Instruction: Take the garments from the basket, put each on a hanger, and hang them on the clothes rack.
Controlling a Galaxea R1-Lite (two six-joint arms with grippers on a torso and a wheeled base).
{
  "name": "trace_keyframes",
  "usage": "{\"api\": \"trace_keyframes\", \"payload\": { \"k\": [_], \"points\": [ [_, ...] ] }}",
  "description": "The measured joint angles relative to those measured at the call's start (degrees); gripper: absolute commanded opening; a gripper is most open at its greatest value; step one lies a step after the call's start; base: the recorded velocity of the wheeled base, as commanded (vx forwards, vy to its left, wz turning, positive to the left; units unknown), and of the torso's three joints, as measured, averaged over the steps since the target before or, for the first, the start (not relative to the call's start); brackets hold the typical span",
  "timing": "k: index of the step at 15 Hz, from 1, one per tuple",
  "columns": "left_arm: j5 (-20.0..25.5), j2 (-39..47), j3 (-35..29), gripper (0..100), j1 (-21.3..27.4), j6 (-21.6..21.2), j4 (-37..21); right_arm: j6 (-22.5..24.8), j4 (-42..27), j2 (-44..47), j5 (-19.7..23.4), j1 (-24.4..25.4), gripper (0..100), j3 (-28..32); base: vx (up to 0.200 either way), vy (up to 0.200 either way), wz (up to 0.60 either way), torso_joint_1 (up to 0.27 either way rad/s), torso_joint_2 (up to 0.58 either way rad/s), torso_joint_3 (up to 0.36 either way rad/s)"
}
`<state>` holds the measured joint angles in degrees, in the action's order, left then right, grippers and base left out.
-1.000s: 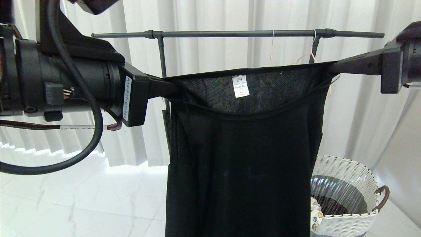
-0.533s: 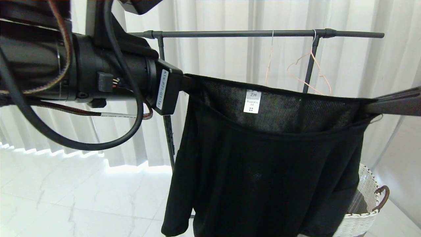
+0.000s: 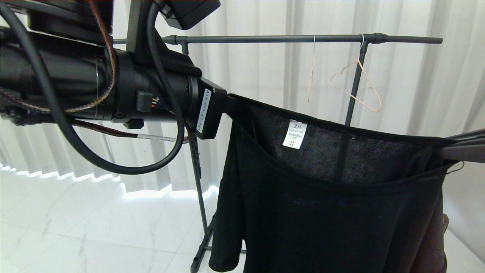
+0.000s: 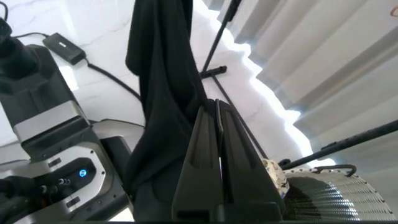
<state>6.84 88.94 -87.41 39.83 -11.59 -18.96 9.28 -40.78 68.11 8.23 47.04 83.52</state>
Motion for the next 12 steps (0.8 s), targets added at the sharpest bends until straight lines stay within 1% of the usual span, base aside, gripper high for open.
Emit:
{"api": "trace_keyframes", "payload": {
  "k": [3, 5, 7, 8, 10, 12],
  "points": [
    [0.49, -0.33, 0.33, 0, 0.0, -0.06, -0.33, 0.05, 0.05, -0.52, -0.09, 0.11, 0, -0.67, 0.0, 0.0, 0.0, 0.0, 0.0, 0.0],
    [0.49, -1.12, 1.13, 0, -0.02, -0.11, -0.61, 0.05, 0.13, -1.02, -0.98, 0.11, 0, -1.57, 0.0, 0.0, 0.0, 0.0, 0.0, 0.0],
    [0.52, -2.69, 2.32, 0, 0.09, -0.17, -1.07, 0.05, 0.95, -1.0, -4.84, -0.18, 0, -2.07, 0.0, 0.0, 0.0, 0.0, 0.0, 0.0],
    [0.6, -4.05, 2.95, 0, 0.2, -0.2, -2.15, 0.0, 2.38, -0.48, -5.77, -1.12, 0, -1.9, 0.0, 0.0, 0.0, 0.0, 0.0, 0.0],
    [1.39, -7.17, 3.93, 0, 0.39, -0.2, -4.39, -0.04, 6.64, 1.51, -5.88, -3.8, 0, -0.96, 0.0, 0.0, 0.0, 0.0, 0.0, 0.0],
    [2.41, -11.04, 5.83, 0, 1.44, -0.2, -5.1, -0.02, 11.45, 5.12, -5.77, -5.4, 0, 0.66, 0.0, 0.0, 0.0, 0.0, 0.0, 0.0]
  ]
}}
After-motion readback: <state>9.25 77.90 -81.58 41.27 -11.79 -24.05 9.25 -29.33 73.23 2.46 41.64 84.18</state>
